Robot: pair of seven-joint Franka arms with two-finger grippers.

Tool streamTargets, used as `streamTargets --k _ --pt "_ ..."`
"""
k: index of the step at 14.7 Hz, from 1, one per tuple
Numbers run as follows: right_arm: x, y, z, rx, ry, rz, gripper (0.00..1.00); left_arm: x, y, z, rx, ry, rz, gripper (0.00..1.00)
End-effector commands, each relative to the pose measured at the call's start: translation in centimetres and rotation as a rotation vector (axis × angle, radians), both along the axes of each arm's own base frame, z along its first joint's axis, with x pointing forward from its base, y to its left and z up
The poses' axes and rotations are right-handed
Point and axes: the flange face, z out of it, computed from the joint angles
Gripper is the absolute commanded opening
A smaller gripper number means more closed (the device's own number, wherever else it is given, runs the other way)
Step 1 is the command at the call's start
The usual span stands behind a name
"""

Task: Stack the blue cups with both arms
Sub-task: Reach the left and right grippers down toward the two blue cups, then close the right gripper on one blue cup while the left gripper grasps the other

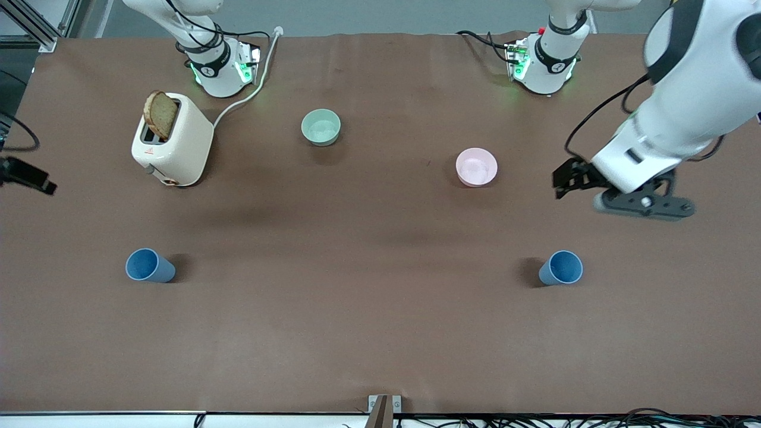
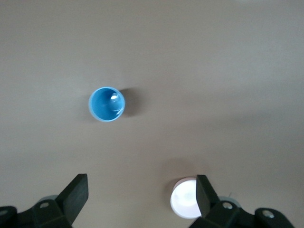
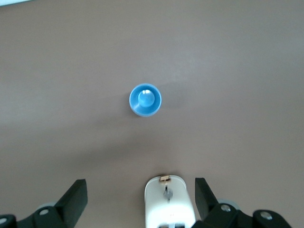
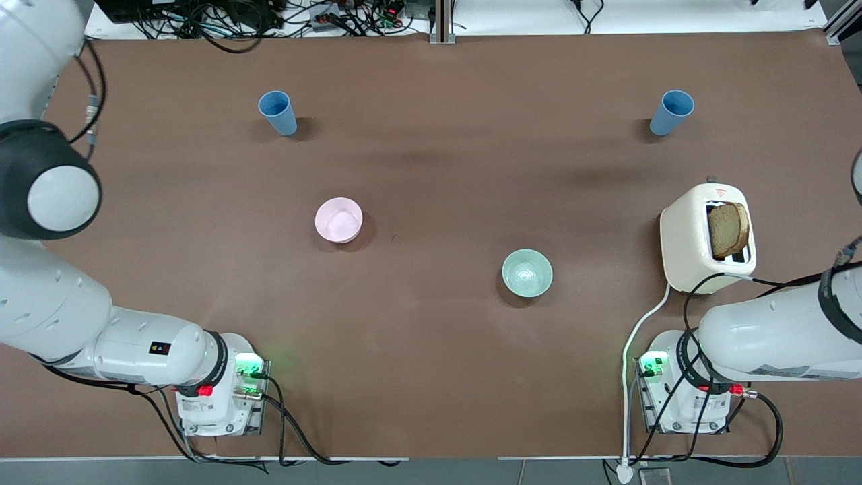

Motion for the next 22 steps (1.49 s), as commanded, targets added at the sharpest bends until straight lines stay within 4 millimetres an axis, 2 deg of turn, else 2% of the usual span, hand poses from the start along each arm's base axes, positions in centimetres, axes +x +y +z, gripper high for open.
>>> streamTargets --k 1,3,5,8,9,11,12,15,18,20,22 --pt "4.2 -2.9 -8.5 0.011 0.033 0.041 1.00 1.7 -1.4 -4.0 -0.007 0.016 0.046 1.00" --pt "5.8 -3.6 -14.7 0.004 0.024 0.045 1.00 3.0 -0.8 -6.8 0.011 0.019 0.053 1.00" --pt "5.8 -3.6 -20.5 -0.007 -0.021 0.058 1.00 4.6 0.7 -10.1 0.074 0.008 0.045 1.00" --pt "5.2 -3.2 -26.5 -0.010 -0.025 0.064 1.00 6.5 4.6 -17.0 0.093 0.001 0.074 1.00" --pt "5.1 -3.2 -27.8 -0.007 -0.006 0.064 1.00 6.6 5.7 -19.3 0.086 -0.005 0.086 1.00" --pt "4.6 -2.5 -29.5 -0.001 0.023 0.074 1.00 7.0 7.5 -21.9 0.080 -0.006 0.104 1.00" --pt "4.6 -2.7 -29.6 -0.003 0.022 0.074 1.00 7.2 8.3 -22.6 0.082 0.004 0.110 1.00" --pt "4.9 -3.1 -31.8 -0.007 0.011 0.081 1.00 7.4 9.9 -24.6 0.085 0.032 0.118 1.00" --pt "4.7 -3.1 -33.5 -0.003 0.030 0.096 0.98 7.6 11.3 -27.6 0.085 0.069 0.136 0.91" --pt "4.7 -3.2 -33.6 -0.002 0.032 0.096 0.84 7.6 11.3 -28.7 0.084 0.079 0.135 0.77" --pt "4.6 -3.1 -34.1 0.001 0.039 0.098 0.61 7.5 11.3 -29.5 0.084 0.089 0.135 0.61"
